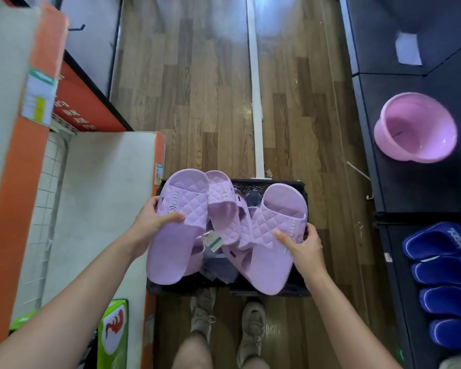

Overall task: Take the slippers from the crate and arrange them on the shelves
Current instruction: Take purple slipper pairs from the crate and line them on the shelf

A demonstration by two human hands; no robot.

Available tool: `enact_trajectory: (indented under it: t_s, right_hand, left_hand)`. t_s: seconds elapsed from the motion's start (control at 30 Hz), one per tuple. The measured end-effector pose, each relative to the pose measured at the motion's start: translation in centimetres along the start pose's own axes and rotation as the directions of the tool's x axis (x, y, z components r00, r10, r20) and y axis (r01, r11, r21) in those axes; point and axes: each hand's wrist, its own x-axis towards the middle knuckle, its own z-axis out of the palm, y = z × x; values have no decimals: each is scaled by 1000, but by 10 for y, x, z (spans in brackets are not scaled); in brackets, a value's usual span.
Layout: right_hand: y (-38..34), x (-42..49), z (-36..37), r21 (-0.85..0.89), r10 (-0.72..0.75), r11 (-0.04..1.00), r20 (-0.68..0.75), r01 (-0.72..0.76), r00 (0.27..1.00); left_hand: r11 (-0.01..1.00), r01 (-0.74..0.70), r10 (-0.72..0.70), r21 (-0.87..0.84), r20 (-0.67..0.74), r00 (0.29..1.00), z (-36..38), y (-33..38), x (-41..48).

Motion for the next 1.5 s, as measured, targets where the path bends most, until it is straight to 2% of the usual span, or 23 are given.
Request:
enact_trajectory:
  t_s: [0.23, 0.5, 0.8, 1.07, 1.23, 1.5]
  right_hand:
    - [-51, -48, -64, -6, -124, 992, -2, 124, 992]
    - [-113, -121, -149, 2, -290, 957, 25, 290, 957]
    - [-152, -198, -225, -13, -395, 918, -79, 396, 915]
    - [-165, -261, -255, 10, -414, 898, -320, 440, 852]
    - [-156, -305, -260, 68, -342, 900, -501, 431, 795]
    - [-126, -382, -283, 193, -182, 863, -744, 468, 643]
  left_hand:
    - [984, -180, 180, -7, 37, 983, 24, 56, -102]
    - [937, -350, 350, -22, -8, 937, 49, 99, -213]
    - [858, -513, 513, -31, 83, 854, 78, 157, -283]
    - [816, -573, 564, -75, 316, 763, 101, 201, -303]
    - [790, -606, 557, -99, 528, 640, 125, 225, -321]
    - [719, -694, 493, -40, 733, 469, 189, 250, -357]
